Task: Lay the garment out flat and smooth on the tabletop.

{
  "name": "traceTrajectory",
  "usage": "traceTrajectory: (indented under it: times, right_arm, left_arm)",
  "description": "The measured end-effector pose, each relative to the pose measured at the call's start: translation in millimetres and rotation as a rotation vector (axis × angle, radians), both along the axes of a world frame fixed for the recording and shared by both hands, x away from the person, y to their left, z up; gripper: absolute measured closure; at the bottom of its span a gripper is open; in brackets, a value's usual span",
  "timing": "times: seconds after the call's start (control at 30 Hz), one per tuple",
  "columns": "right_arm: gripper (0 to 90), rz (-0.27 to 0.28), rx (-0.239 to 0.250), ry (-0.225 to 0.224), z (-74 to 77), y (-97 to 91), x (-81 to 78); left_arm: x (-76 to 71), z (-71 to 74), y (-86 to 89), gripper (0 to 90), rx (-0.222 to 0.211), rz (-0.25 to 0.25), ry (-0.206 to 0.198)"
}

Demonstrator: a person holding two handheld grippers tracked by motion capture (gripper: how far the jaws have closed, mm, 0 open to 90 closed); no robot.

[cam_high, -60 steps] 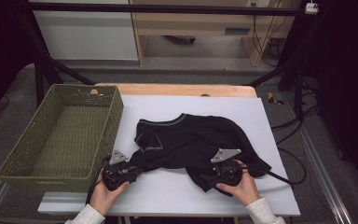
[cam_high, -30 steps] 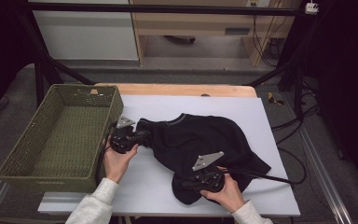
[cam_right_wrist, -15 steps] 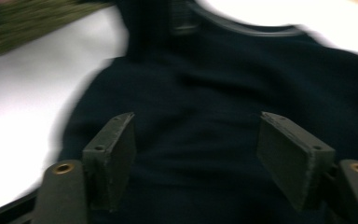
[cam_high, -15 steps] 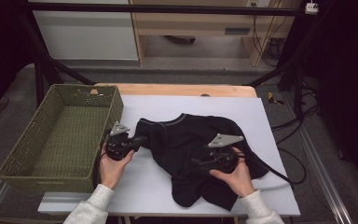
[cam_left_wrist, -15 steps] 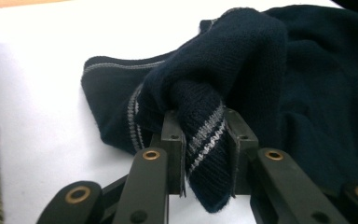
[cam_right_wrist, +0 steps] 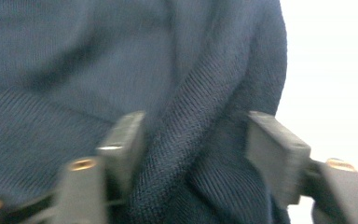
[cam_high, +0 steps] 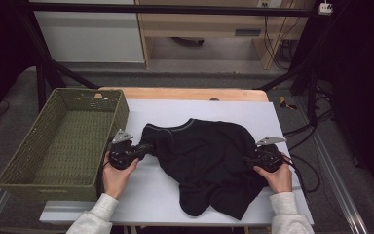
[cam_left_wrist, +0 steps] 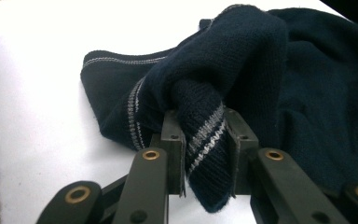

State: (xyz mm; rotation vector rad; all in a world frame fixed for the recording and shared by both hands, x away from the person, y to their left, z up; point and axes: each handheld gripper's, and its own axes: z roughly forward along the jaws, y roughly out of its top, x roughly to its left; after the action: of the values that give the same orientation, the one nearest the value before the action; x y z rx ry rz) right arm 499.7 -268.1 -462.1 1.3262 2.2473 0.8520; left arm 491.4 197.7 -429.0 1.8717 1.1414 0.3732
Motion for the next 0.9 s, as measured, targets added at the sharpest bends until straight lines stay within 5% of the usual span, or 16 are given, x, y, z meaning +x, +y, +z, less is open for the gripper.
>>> traceTrajectory:
  times: [0.07, 0.17, 0.4, 0.6, 0.63, 0.73, 0.9]
  right_arm:
    - [58.4, 0.05, -0.027, 0.041, -5.5, 0.0, 0.3]
    - [81.4, 0.083, -0.004, 0.078, -0.2, 1.9, -4.1]
    - [83.9, 0.026, -0.01, 0.135, 23.1, -6.9, -44.6]
    - [81.7, 0.049, -0.032, 0.189, 19.5, -11.3, -67.0]
    - [76.6, 0.072, -0.036, 0.168, 19.5, -9.0, -67.4]
    - [39.1, 0.121, -0.011, 0.036, 26.8, 1.9, -61.3]
    - [29.7, 0.167, 0.088, -0.092, 41.0, 27.2, -31.6]
  left_arm:
    - [-0.2, 0.1, 0.8, 72.9, -0.004, 0.003, -0.002]
    - [0.2, 1.5, 3.3, 73.0, -0.008, 0.007, -0.01]
    - [0.3, 3.0, 5.1, 73.6, -0.002, 0.014, -0.019]
    - [-1.0, 2.7, 4.6, 73.6, 0.003, 0.013, -0.01]
    - [-0.9, 2.5, 4.4, 73.5, 0.005, 0.011, -0.01]
    - [-0.7, 1.5, 3.4, 73.5, 0.012, 0.008, -0.009]
    - [-1.2, 1.3, 3.0, 73.5, 0.012, -0.001, -0.006]
